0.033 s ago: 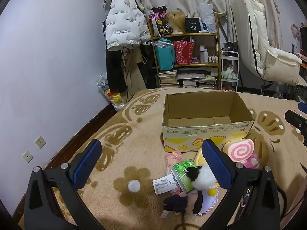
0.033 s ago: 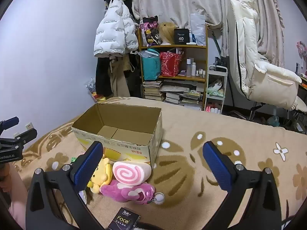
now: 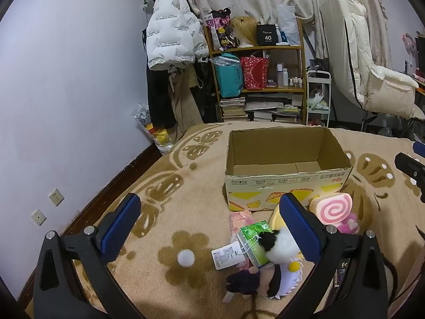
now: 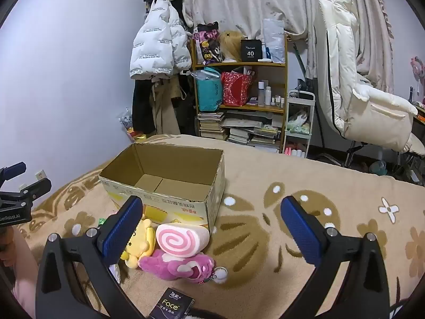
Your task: Organize soft objects
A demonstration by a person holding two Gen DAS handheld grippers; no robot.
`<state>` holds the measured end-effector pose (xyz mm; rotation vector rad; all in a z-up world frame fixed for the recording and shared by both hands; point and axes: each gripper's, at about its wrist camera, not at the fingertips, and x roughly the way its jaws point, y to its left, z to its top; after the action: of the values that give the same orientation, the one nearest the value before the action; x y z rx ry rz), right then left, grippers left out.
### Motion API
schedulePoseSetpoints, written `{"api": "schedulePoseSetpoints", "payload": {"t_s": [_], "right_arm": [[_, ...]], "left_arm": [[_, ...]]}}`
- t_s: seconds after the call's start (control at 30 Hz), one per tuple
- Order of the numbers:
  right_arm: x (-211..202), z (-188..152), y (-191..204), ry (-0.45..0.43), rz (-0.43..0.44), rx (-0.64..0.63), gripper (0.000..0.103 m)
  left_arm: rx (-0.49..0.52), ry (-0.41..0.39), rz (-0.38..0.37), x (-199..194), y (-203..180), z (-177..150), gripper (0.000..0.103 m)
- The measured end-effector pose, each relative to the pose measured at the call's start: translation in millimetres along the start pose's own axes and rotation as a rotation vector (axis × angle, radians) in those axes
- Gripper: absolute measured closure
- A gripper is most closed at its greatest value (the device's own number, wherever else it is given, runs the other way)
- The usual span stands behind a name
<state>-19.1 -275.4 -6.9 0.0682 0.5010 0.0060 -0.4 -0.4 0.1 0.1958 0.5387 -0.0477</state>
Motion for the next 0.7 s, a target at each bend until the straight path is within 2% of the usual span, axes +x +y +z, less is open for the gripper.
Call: {"api": "schedulePoseSetpoints", "payload": {"t_s": [0.7], "right_arm": [[-0.3,-0.5,0.7,0.005,0.009,0.000,0.000]], "left_arm": [[-0.002,0.007,0.002,1.6,2.4,-1.7,0.000]]}}
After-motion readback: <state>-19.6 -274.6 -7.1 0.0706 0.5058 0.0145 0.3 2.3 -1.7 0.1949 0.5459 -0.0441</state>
